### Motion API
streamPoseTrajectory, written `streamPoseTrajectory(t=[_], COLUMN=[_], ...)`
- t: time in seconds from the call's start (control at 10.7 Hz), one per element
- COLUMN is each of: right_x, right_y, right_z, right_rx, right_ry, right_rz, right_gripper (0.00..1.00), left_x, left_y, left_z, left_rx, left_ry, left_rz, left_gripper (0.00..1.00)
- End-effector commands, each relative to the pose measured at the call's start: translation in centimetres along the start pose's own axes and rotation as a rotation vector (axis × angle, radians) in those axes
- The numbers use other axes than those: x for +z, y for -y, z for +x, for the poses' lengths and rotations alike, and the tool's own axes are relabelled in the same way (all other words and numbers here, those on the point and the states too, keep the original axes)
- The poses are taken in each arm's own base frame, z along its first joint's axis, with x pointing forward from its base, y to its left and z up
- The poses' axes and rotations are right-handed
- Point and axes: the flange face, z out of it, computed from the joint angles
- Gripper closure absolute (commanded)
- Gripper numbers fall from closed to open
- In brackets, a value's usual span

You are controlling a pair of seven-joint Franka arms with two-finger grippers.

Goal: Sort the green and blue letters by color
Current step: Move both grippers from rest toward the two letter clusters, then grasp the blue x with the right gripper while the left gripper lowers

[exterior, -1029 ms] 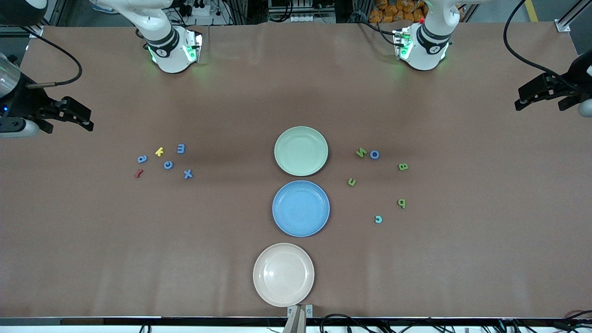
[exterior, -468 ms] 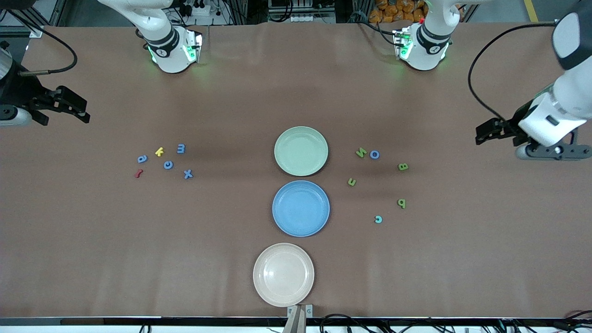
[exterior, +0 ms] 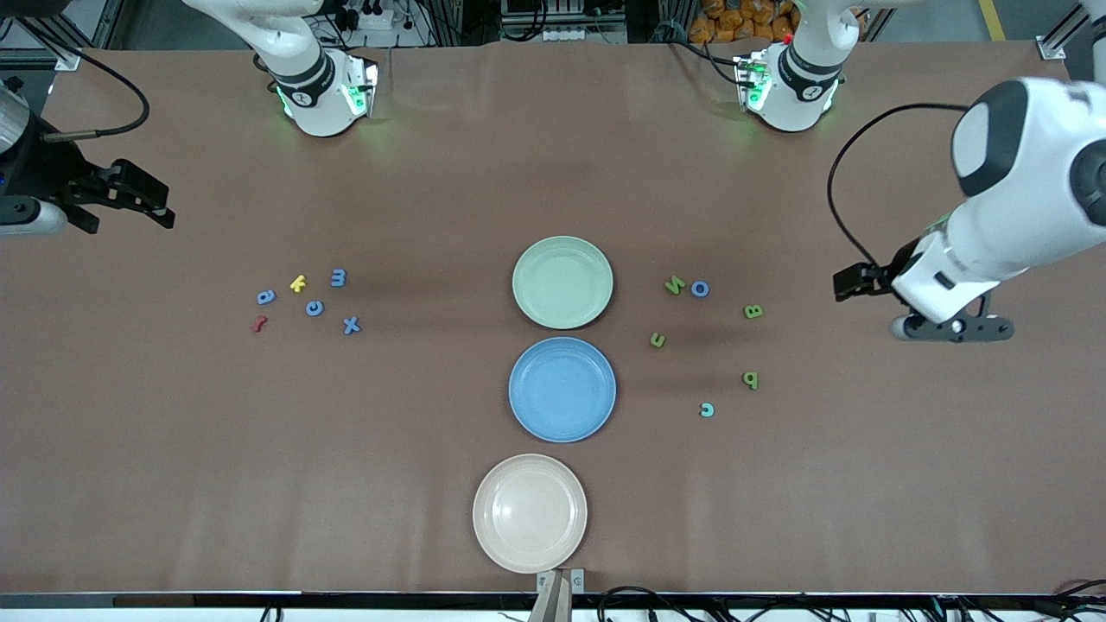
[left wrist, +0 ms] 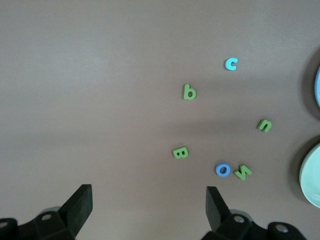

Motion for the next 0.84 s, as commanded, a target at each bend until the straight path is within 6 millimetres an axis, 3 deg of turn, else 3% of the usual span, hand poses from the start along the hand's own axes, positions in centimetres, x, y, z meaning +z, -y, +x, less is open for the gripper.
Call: streamPoseTrajectory(t=[0.0, 0.19, 0.37, 0.56, 0.75], right_x=[1.5, 3.5, 7.6, 12.0, 17.8], right_y=[-0.2, -0.2, -0.1, 0.4, 4.0], right_z=[-0.4, -0.3, -0.4, -0.1, -0.4], right_rx=[-0.002, -0.002, -0.001, -0.012, -0.076], right_ry=[0.023, 0.044, 0.055, 0.052, 0.050], right_rz=[0.021, 0.022, 0.020, 0.019, 0.017], right_gripper=[0.00, 0.00, 0.00, 0.00, 0.02], left_x=[4.7, 8.3, 11.8, 13.6, 15.6], left_y=[-0.5, -2.1, -3.6, -3.7, -5.2], left_z=[2.5, 3.9, 5.2, 5.7, 6.0], left_rx=[-0.015, -0.029, -0.061, -0.069, -0.075], left_ry=[0.001, -0.013, -0.032, -0.039, -0.039], left_rz=[-0.021, -0.025, -0.033, -0.019, -0.007], left_gripper=[0.00, 0.00, 0.00, 0.00, 0.00])
